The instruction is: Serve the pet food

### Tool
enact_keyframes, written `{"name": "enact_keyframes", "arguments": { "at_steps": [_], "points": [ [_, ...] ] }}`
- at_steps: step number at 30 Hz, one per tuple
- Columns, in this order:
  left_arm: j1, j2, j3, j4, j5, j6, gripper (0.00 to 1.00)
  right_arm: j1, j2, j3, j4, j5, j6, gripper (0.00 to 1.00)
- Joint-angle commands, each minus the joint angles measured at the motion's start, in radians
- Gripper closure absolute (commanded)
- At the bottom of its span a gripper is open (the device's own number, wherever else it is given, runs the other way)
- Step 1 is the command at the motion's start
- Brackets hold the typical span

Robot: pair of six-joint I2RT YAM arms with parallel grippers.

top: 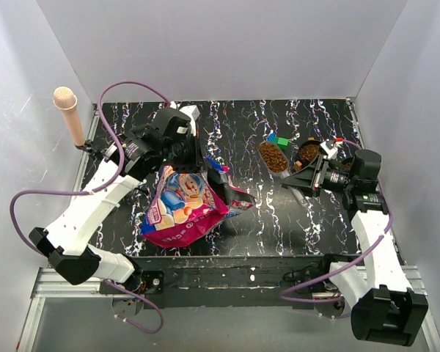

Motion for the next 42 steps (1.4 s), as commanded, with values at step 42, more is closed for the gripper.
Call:
{"name": "enact_keyframes", "arguments": {
  "at_steps": [42],
  "points": [
    [0.009,0.017,0.104,0.008,0.096,0.135,1.00,-0.647,0.045,-0.440,0.715,0.457,0.247,0.99]
  ]
}}
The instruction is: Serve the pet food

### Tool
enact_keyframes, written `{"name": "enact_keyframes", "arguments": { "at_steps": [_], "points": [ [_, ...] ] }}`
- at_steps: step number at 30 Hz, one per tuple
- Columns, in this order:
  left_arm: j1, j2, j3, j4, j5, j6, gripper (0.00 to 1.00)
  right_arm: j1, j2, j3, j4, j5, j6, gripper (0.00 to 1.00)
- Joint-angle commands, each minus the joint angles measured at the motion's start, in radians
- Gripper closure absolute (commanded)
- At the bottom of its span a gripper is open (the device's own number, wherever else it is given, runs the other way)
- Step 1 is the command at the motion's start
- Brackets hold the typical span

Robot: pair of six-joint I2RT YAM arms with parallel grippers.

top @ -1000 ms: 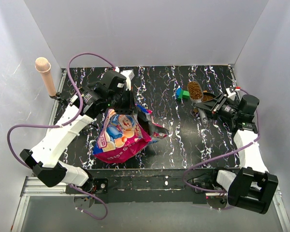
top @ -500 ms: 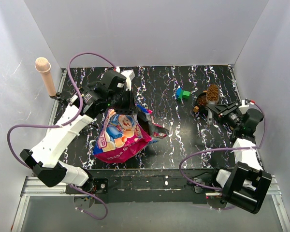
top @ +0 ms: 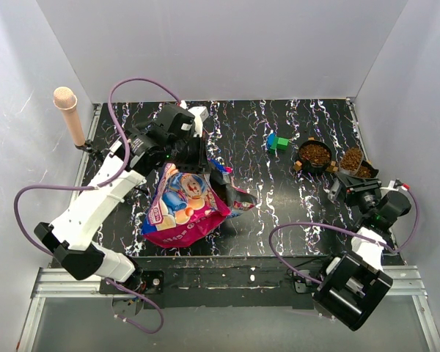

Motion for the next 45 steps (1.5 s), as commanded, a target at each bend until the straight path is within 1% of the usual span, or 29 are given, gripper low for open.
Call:
{"name": "enact_keyframes", "arguments": {
  "at_steps": [1,8,10,13,15,19,24,32,33,36,38,45],
  "points": [
    [0.007,-0.023,0.068,0.028,0.009,0.031,1.00,-0.043,-0.014,-0.009,0.066,0.023,-0.001,0.99],
    [0.008,-0.013,0.085,0.019,0.006,0.046,1.00,-0.121,0.038,-0.031,0.095,0.060,0.053,0.99],
    [0.008,-0.009,0.087,0.017,0.006,0.049,1.00,-0.123,0.059,-0.008,0.032,0.066,0.041,0.99],
    [0.007,-0.001,0.087,0.022,0.016,0.049,1.00,-0.123,0.095,0.026,-0.017,0.048,0.039,0.99],
    [0.008,0.006,0.088,0.028,0.022,0.049,1.00,-0.123,0.098,0.043,-0.048,0.045,0.038,0.99],
    [0.008,0.011,0.085,0.036,0.029,0.044,1.00,-0.121,0.098,0.095,-0.177,0.068,0.038,0.99],
    [0.008,0.013,0.078,0.039,0.036,0.041,1.00,-0.121,0.129,0.138,-0.247,0.079,0.074,0.99],
    [0.007,0.011,0.076,0.039,0.037,0.040,1.00,-0.119,0.168,0.228,-0.411,0.108,0.094,0.99],
    [0.007,0.011,0.076,0.039,0.039,0.038,1.00,-0.116,0.173,0.233,-0.408,0.108,0.105,0.99],
    [0.008,0.010,0.073,0.040,0.042,0.037,1.00,-0.101,0.196,0.286,-0.465,0.114,0.099,0.99],
    [0.007,0.011,0.070,0.043,0.045,0.034,1.00,-0.090,0.198,0.322,-0.537,0.134,0.094,0.99],
    [0.007,0.007,0.065,0.045,0.051,0.031,1.00,-0.038,0.231,0.398,-0.654,0.180,0.113,0.99]
  ]
}}
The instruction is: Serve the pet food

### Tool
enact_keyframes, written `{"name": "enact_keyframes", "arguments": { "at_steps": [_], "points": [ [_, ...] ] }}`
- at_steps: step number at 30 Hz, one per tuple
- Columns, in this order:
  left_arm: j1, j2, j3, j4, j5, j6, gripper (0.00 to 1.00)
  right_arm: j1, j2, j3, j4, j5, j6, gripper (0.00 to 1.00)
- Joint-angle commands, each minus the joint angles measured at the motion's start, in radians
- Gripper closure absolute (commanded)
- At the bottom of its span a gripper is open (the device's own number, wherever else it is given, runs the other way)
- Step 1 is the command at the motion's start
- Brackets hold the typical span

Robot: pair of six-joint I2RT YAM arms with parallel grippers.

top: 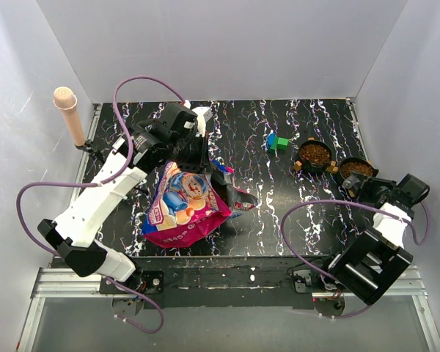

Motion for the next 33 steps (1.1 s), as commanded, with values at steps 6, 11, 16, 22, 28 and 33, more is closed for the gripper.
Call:
{"name": "enact_keyframes", "arguments": {
  "at_steps": [6,11,16,22,28,33],
  "points": [
    [0.008,-0.034,0.033,0.069,0.007,0.008,1.00,0.065,0.027,0.131,-0.178,0.086,0.030,0.99],
    [0.007,-0.032,0.033,0.070,0.008,0.009,1.00,0.075,0.035,0.160,-0.232,0.102,0.076,0.99],
    [0.007,-0.029,0.035,0.070,0.010,0.009,1.00,0.078,0.038,0.238,-0.353,0.129,0.131,0.99],
    [0.007,-0.023,0.038,0.069,0.014,0.009,1.00,0.088,0.087,0.333,-0.409,0.111,0.185,0.99],
    [0.008,-0.023,0.040,0.072,0.014,0.006,1.00,0.116,0.149,0.439,-0.529,0.097,0.209,0.99],
    [0.007,-0.023,0.041,0.070,0.014,0.005,1.00,0.136,0.167,0.499,-0.590,0.103,0.228,0.99]
  ]
}}
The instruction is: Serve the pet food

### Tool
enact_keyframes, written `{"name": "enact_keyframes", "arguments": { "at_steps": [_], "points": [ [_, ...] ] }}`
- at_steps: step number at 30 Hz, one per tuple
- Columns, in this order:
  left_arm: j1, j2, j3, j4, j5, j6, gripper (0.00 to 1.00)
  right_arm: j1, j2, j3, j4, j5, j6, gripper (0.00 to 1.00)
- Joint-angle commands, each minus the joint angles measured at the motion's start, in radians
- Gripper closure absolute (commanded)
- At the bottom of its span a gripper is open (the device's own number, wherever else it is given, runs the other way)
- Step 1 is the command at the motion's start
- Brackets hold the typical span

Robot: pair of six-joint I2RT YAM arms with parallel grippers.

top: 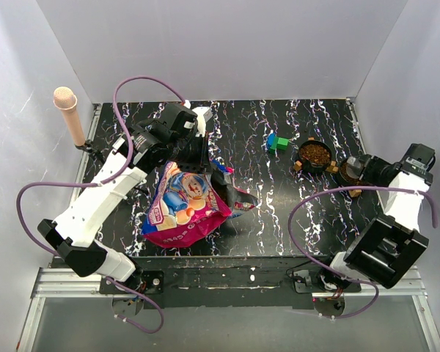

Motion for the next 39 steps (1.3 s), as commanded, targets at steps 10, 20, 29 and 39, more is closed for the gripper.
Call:
{"name": "enact_keyframes", "arguments": {
  "at_steps": [10,20,29,39],
  "points": [
    [0.007,-0.023,0.040,0.071,0.014,0.007,1.00,0.043,-0.055,0.098,-0.125,-0.004,0.133,0.99],
    [0.008,-0.026,0.040,0.071,0.014,0.003,1.00,0.044,-0.104,0.115,-0.158,0.027,0.190,0.99],
    [0.007,-0.034,0.044,0.067,0.009,-0.001,1.00,0.044,-0.127,0.106,-0.168,0.047,0.118,0.99],
    [0.007,-0.029,0.059,0.061,0.002,-0.004,1.00,0.056,-0.141,0.199,-0.239,0.093,-0.078,0.99]
  ]
}}
